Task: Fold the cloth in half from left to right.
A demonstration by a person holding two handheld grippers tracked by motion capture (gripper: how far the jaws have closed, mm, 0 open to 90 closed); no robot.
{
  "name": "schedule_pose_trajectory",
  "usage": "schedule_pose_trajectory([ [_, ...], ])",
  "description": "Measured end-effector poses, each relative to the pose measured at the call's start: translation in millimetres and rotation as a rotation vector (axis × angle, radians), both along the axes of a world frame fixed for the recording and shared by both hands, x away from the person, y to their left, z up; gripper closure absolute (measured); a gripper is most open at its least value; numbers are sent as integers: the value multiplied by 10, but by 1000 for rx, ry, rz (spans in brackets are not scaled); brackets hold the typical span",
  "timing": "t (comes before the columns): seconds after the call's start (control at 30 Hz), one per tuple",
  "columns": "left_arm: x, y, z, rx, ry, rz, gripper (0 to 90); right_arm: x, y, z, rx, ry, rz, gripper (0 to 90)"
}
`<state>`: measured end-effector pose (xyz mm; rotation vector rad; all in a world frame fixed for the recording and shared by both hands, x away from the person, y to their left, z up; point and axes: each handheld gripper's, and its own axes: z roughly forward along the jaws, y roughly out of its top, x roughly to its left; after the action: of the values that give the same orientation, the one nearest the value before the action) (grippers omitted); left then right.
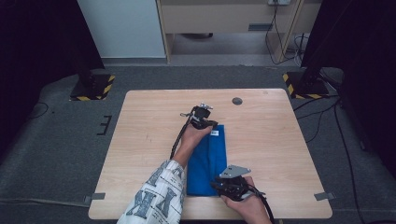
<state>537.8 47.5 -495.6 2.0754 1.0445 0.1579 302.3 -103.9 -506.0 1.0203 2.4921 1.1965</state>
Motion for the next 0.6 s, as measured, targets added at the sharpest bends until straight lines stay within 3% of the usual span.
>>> schedule_pose_trajectory([
  [0.17,-18,-43,9,-35,-2,-2,731,12,-106,3,-19,14,-47,471],
  [0.3,-32,-60,30,-28,-30,-3,638,24,-170,-5,-35,11,-71,344],
  [0.6,-77,-12,95,5,-76,-20,401,119,-208,-22,-29,9,-97,198],
])
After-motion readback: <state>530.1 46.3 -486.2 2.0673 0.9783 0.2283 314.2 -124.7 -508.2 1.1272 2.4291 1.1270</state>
